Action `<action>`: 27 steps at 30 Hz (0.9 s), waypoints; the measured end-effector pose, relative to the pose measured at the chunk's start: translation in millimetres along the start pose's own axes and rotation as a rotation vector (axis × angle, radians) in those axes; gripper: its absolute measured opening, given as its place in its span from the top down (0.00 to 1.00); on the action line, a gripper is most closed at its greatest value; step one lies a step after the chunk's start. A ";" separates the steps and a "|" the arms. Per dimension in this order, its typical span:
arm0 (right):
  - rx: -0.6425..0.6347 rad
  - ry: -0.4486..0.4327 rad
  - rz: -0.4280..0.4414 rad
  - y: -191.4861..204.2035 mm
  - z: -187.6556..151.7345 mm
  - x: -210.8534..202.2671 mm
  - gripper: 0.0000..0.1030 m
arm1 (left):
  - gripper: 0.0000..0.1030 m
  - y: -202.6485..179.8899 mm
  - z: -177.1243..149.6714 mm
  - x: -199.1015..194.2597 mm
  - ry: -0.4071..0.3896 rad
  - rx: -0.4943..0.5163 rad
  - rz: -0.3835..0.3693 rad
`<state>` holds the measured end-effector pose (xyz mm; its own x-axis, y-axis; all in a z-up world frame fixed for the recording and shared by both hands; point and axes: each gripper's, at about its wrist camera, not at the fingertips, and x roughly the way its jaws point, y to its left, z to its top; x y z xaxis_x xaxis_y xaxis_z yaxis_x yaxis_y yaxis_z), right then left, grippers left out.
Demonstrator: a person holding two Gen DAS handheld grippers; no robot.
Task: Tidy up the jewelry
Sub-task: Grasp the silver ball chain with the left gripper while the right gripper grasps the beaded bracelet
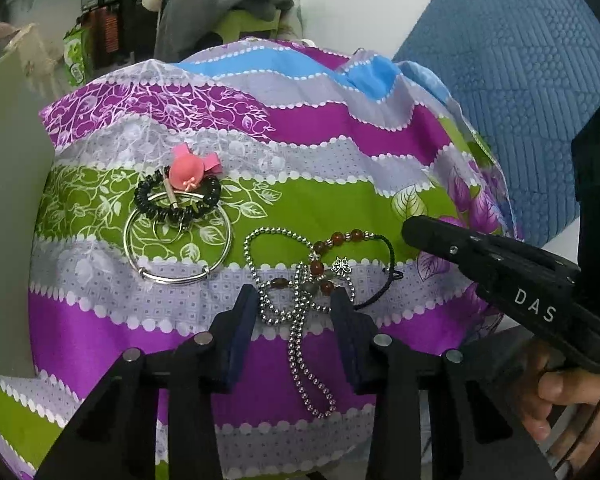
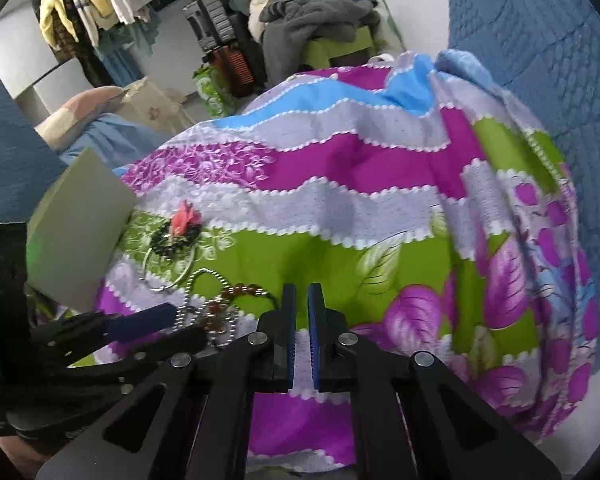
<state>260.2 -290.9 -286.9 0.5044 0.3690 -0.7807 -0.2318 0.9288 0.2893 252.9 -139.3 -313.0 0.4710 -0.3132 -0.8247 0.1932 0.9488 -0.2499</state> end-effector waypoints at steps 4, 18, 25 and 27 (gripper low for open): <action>0.000 0.012 0.056 4.7 0.3 3.7 0.79 | 0.88 -0.9 -0.8 2.7 -0.004 0.022 0.029; -0.137 0.085 -0.064 30.8 -7.9 29.8 0.96 | 0.96 18.1 -3.5 -8.0 -0.023 -0.078 -0.028; -0.122 0.050 -0.093 35.6 -0.8 15.2 0.98 | 0.96 25.6 1.8 -30.1 -0.042 -0.102 -0.027; -0.113 0.036 -0.086 42.4 2.0 7.6 0.98 | 0.96 30.5 0.7 -37.1 -0.045 -0.120 -0.036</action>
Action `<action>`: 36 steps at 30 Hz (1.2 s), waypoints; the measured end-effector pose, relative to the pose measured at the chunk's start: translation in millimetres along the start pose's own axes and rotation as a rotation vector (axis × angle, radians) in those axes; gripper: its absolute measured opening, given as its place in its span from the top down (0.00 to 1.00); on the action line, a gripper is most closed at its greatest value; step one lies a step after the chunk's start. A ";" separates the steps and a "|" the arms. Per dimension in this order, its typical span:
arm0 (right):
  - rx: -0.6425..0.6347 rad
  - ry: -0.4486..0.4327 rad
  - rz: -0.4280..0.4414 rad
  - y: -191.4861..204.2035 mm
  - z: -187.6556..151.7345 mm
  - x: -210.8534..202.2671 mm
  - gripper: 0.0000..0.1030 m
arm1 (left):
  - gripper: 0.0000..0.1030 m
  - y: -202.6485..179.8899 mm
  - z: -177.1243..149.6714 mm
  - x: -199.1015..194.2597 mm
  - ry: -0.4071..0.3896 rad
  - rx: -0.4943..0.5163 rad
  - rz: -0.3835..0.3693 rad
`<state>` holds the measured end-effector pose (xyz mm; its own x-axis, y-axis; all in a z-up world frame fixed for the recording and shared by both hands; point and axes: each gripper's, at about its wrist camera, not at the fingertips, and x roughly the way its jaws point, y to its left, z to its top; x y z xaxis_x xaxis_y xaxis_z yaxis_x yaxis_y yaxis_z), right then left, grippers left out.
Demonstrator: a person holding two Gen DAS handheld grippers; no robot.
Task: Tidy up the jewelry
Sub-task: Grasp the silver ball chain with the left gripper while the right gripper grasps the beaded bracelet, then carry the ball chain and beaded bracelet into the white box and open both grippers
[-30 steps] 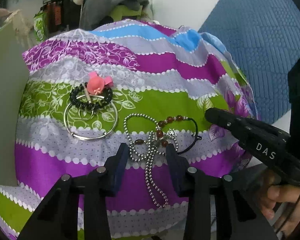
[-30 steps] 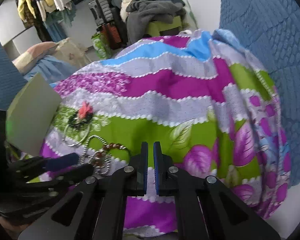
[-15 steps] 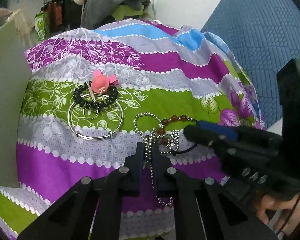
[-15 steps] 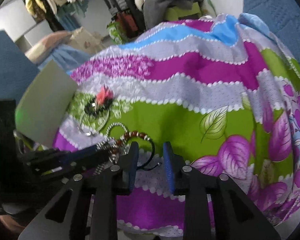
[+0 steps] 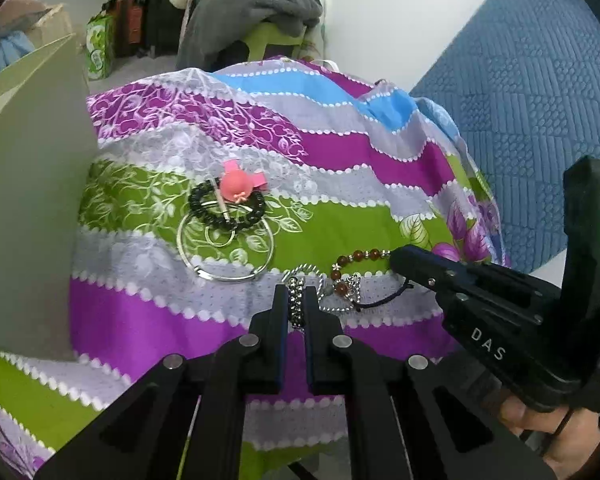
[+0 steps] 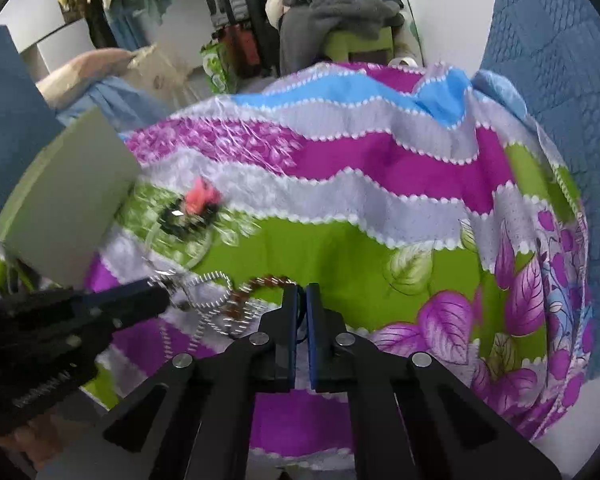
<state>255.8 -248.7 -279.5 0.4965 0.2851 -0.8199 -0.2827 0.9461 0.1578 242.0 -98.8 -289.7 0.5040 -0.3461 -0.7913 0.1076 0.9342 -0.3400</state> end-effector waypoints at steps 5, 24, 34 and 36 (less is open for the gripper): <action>-0.005 -0.044 0.002 18.7 8.3 -20.1 0.99 | 0.96 8.3 6.5 -26.6 -0.029 -0.027 -0.020; -0.018 0.091 0.012 27.4 10.2 10.0 0.52 | 0.96 4.6 31.1 -108.6 -0.125 0.002 -0.053; -0.148 0.152 -0.056 46.9 -3.3 41.4 0.79 | 0.96 17.9 32.8 -118.4 -0.128 -0.027 -0.053; -0.138 0.149 -0.071 44.9 -2.3 40.3 0.90 | 0.96 19.9 33.3 -121.4 -0.129 -0.033 -0.057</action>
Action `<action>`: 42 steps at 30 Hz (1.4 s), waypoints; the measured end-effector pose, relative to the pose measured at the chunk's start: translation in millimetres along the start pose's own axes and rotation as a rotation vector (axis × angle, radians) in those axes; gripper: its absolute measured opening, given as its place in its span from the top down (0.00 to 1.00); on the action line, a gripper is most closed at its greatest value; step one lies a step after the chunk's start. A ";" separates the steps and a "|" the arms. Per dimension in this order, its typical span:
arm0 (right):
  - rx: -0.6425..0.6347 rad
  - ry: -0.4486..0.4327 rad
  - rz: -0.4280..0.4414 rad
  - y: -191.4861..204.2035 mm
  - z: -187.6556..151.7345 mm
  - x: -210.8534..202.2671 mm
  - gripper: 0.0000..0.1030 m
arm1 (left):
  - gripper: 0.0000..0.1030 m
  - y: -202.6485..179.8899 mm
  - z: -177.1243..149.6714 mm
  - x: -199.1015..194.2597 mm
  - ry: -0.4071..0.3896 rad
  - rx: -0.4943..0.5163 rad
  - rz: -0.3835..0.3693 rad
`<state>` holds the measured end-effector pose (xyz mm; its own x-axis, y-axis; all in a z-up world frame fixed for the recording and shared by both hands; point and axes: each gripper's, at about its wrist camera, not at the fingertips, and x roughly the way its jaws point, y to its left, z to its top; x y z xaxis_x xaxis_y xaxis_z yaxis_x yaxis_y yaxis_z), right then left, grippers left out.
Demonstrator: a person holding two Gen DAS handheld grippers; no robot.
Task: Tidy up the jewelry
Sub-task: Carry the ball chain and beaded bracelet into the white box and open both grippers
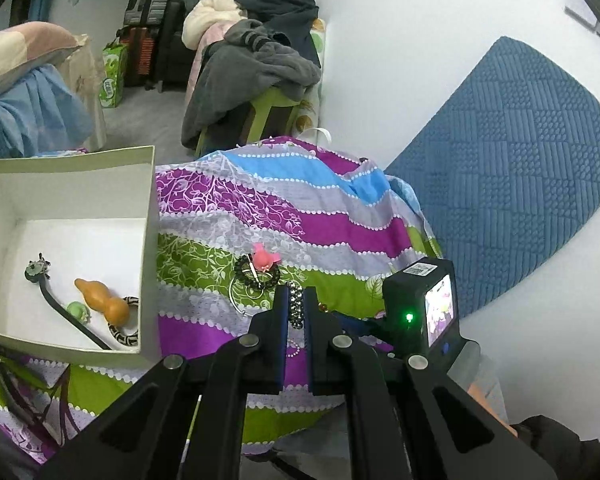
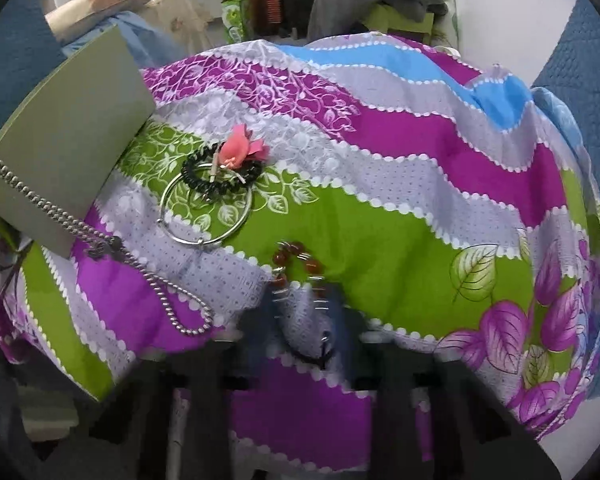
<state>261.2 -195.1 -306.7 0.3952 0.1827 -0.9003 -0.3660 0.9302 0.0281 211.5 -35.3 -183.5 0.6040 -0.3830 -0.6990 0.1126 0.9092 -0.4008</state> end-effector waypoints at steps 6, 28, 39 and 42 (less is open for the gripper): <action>0.075 -0.015 0.033 -8.5 4.7 -16.2 0.95 | 0.96 1.2 7.0 -10.1 -0.007 0.008 -0.005; 0.113 -0.264 0.042 48.4 106.2 -197.8 0.95 | 0.96 5.9 98.8 -124.5 -0.090 0.028 0.092; 0.071 -0.327 0.109 100.3 154.4 -222.7 0.94 | 0.95 72.4 122.7 -179.6 -0.137 -0.026 0.188; 0.062 -0.314 0.117 115.5 158.8 -212.4 0.94 | 0.95 95.4 119.3 -181.0 -0.121 -0.037 0.221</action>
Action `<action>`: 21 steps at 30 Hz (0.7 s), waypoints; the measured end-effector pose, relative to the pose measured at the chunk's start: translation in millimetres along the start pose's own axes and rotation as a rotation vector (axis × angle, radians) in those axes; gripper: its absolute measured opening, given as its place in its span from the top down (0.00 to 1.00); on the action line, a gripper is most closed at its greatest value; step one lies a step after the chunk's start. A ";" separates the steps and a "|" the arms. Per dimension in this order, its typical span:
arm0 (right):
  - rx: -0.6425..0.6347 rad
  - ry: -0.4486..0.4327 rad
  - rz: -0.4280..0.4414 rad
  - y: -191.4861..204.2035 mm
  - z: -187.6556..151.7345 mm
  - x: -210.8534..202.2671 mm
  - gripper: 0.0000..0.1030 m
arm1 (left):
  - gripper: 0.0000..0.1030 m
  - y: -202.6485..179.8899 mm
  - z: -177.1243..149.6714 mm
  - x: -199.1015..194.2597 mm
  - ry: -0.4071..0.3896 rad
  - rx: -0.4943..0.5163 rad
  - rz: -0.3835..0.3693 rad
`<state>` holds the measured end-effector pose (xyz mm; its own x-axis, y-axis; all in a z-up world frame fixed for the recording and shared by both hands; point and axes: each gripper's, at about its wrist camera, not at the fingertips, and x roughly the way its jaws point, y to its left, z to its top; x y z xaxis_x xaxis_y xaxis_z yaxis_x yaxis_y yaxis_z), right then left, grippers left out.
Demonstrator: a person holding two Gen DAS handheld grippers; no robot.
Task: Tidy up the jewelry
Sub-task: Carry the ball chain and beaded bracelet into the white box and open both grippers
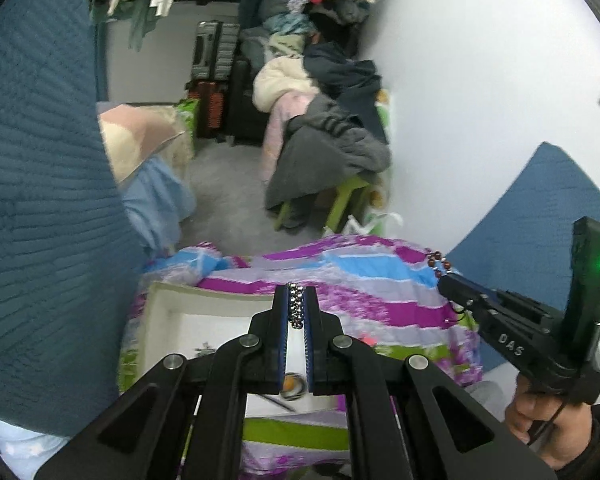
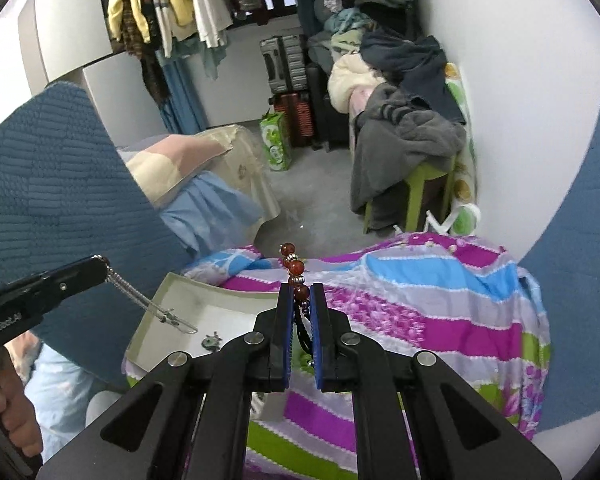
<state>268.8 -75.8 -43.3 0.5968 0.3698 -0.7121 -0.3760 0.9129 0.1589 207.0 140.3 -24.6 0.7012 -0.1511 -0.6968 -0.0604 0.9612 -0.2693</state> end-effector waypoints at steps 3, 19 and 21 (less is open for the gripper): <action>-0.002 0.019 0.007 11.3 -3.4 14.6 0.94 | 0.95 19.2 -7.7 10.9 0.028 -0.009 0.020; -0.012 0.182 0.028 49.7 -54.1 92.3 0.93 | 0.95 79.9 -68.7 94.6 0.215 -0.015 0.020; -0.013 0.211 0.033 52.6 -63.1 103.2 0.93 | 0.95 86.3 -78.0 103.6 0.235 -0.042 0.011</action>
<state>265.9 -0.6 -151.5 0.4232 0.3541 -0.8340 -0.4030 0.8980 0.1767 219.1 189.5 -171.9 0.5161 -0.1947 -0.8341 -0.1003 0.9534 -0.2846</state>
